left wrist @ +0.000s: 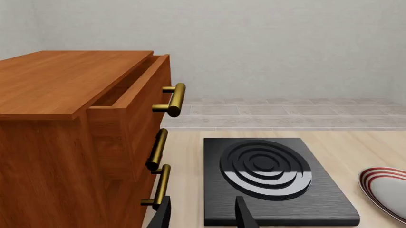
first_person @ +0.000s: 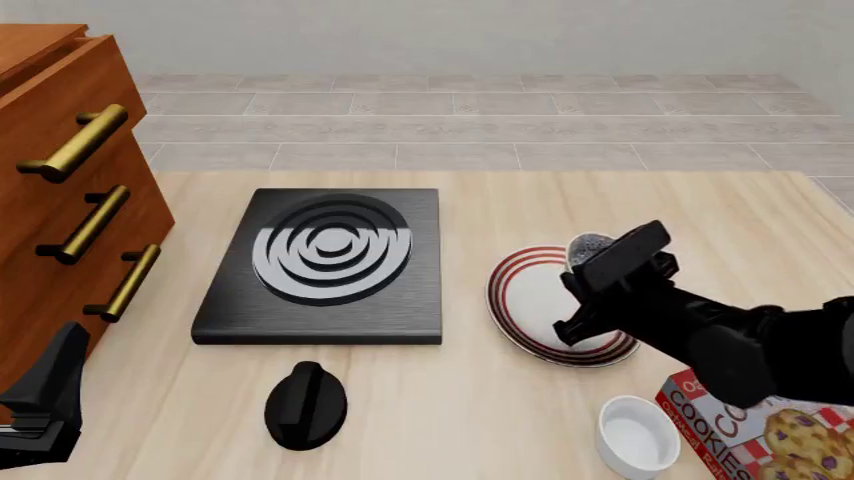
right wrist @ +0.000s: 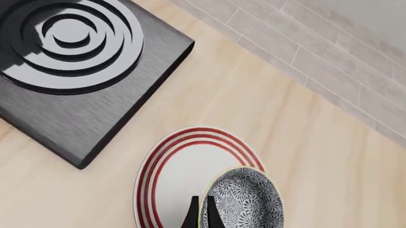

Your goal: Pick the akita bowl on the cookies box and place it on the plate.

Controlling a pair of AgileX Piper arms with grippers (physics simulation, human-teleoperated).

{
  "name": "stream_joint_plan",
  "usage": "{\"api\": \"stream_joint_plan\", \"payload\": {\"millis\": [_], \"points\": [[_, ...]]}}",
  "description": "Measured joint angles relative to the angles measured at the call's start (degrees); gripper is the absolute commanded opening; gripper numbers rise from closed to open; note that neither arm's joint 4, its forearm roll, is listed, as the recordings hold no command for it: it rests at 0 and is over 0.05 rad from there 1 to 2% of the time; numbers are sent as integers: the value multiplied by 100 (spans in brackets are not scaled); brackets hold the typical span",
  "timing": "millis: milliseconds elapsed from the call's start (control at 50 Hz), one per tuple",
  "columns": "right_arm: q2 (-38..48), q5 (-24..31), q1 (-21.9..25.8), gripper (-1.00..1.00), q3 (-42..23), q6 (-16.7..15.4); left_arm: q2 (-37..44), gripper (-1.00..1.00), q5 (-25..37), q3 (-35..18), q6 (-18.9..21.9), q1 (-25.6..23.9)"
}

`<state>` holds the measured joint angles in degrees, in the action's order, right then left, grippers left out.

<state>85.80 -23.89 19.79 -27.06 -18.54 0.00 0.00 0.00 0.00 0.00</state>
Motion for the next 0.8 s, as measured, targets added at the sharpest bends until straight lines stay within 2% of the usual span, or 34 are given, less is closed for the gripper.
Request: {"api": "stream_joint_plan", "payload": {"millis": [800], "points": [[404, -82, -56, -100, -212, 68, 0, 100, 0, 0, 0, 0]]}}
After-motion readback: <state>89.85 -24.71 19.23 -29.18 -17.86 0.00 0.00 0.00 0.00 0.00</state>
